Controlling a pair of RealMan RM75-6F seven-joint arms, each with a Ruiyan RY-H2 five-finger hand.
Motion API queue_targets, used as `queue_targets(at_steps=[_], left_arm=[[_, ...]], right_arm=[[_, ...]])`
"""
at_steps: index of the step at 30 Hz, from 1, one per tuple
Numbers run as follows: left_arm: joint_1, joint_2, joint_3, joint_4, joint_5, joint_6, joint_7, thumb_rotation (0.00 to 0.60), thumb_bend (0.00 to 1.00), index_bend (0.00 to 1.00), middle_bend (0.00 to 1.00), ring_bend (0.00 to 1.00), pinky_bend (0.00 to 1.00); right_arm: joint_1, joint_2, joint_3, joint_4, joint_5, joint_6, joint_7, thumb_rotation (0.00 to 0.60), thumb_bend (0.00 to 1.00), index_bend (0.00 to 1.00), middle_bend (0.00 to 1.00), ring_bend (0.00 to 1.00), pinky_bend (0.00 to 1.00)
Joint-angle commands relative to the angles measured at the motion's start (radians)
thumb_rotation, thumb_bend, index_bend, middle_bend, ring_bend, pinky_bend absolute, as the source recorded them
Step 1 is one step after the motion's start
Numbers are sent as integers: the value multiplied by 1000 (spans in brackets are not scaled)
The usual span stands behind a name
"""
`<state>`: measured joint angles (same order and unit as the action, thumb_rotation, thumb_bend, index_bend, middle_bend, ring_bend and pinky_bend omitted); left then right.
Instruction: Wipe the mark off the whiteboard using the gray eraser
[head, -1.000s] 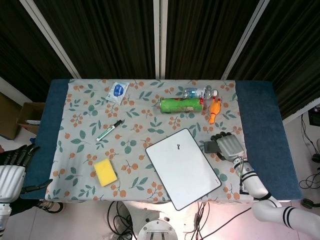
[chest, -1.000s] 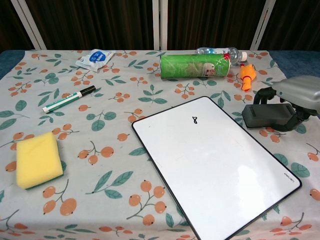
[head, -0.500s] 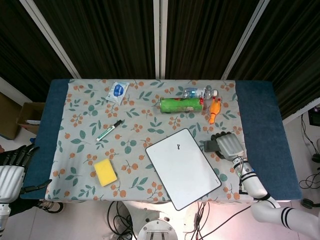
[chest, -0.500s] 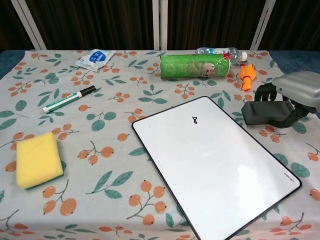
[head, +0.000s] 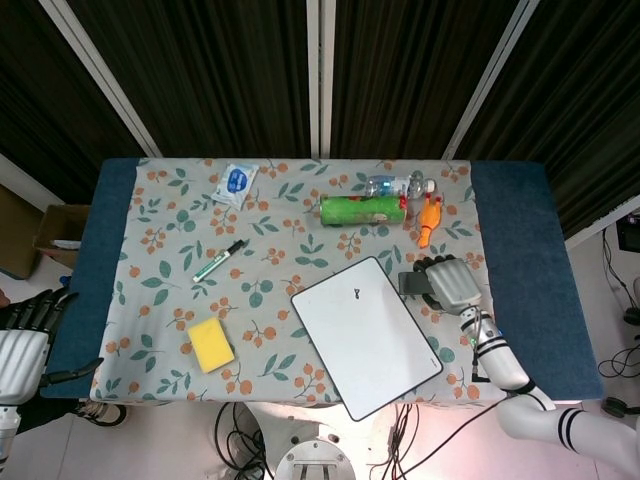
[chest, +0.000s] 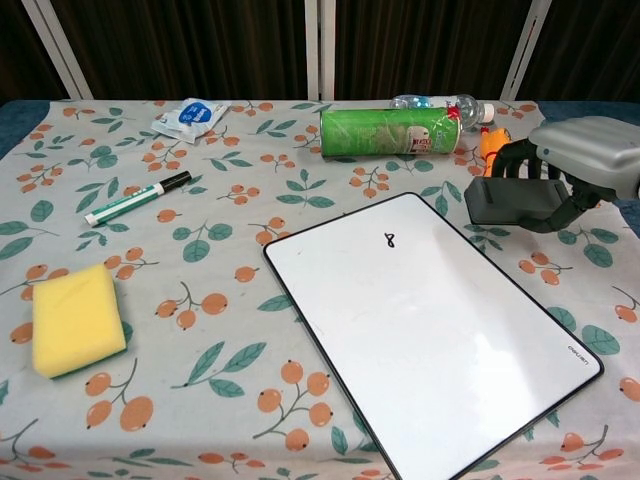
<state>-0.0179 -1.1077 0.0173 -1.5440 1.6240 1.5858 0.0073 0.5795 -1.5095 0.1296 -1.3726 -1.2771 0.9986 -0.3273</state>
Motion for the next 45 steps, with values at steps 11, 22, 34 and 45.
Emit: queue_targets(at_steps=[11,22,34,45], left_arm=[[-7,-7,1,17,-21,-29,-23,329,19,143,104,87,165],[0,-16,-1,53,-33,-23,-59,353,19,142,105,87,165],[4,-17,-3,64,-37,-17,-62,397,19,142,104,87,165],[5,-18,1,64,-29,-15,-69,398,19,143,104,87,165]], right_arm=[[131,-146,56,-31,85,-63,-187,600,305,636,504,446,580],[190,-253,73,61,157,-80,-249,600,404,641,511,449,586],[204,-279,49,86,173,-79,-266,600,404,643,512,450,588],[190,-201,4,-52,247,-105,-318,600,404,643,516,450,589]])
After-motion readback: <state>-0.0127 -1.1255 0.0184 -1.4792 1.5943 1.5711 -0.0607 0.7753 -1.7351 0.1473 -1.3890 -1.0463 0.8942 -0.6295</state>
